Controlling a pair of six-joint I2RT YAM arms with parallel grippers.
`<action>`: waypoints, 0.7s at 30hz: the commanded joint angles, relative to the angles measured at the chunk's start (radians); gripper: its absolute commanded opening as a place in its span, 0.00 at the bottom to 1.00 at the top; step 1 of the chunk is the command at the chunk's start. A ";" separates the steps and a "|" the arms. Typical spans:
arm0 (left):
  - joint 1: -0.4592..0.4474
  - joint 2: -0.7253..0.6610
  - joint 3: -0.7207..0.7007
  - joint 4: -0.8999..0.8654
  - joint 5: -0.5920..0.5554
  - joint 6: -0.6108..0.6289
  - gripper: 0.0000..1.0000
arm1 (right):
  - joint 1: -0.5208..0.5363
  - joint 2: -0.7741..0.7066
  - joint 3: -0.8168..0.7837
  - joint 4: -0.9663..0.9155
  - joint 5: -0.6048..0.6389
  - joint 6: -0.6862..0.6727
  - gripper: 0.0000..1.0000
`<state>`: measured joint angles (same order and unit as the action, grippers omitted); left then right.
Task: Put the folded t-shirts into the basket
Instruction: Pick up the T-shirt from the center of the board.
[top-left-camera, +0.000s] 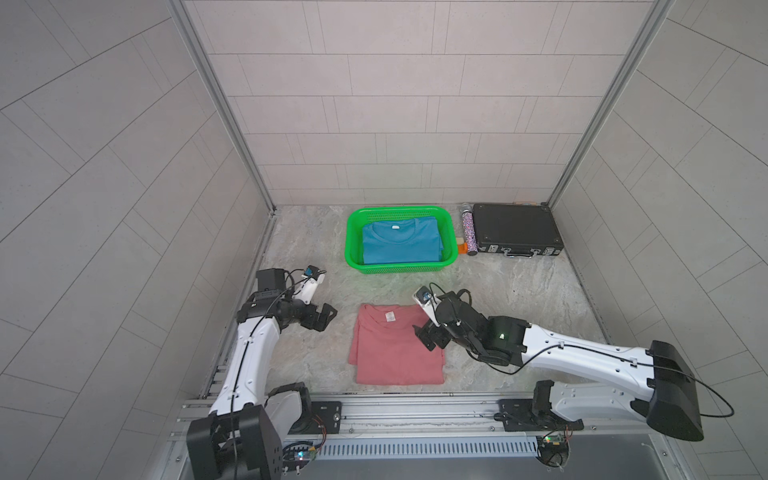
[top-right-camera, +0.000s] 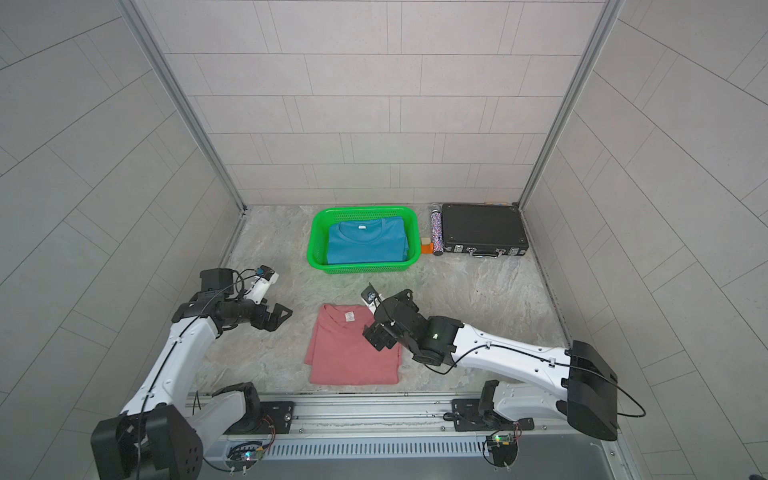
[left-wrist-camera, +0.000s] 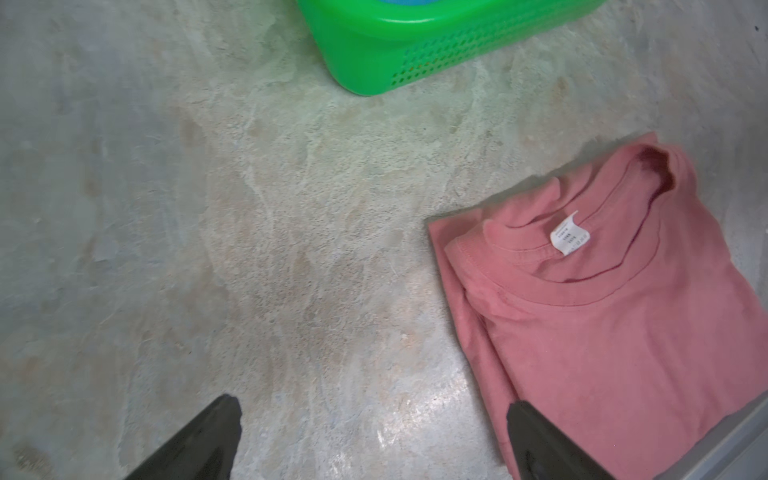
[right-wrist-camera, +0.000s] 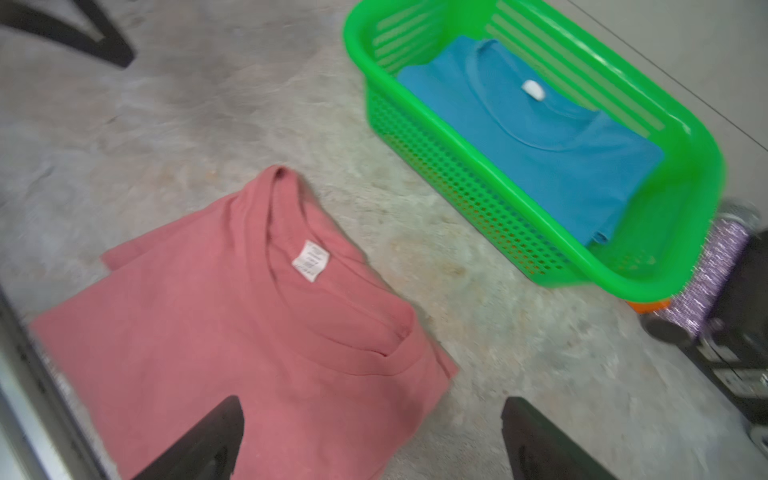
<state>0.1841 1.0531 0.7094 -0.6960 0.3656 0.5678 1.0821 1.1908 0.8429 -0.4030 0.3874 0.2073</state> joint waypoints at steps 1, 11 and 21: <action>-0.060 0.072 0.056 0.002 0.006 -0.104 1.00 | -0.103 -0.002 0.046 -0.196 0.099 0.292 1.00; -0.085 0.312 0.079 0.085 0.331 -0.509 0.92 | -0.444 0.079 -0.007 -0.139 -0.714 0.385 0.80; -0.091 0.624 0.073 0.133 0.472 -0.591 0.83 | -0.630 0.198 -0.143 0.083 -1.055 0.435 0.60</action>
<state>0.0978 1.5963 0.7700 -0.5655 0.7681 0.0090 0.4683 1.3552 0.7158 -0.4164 -0.5259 0.6262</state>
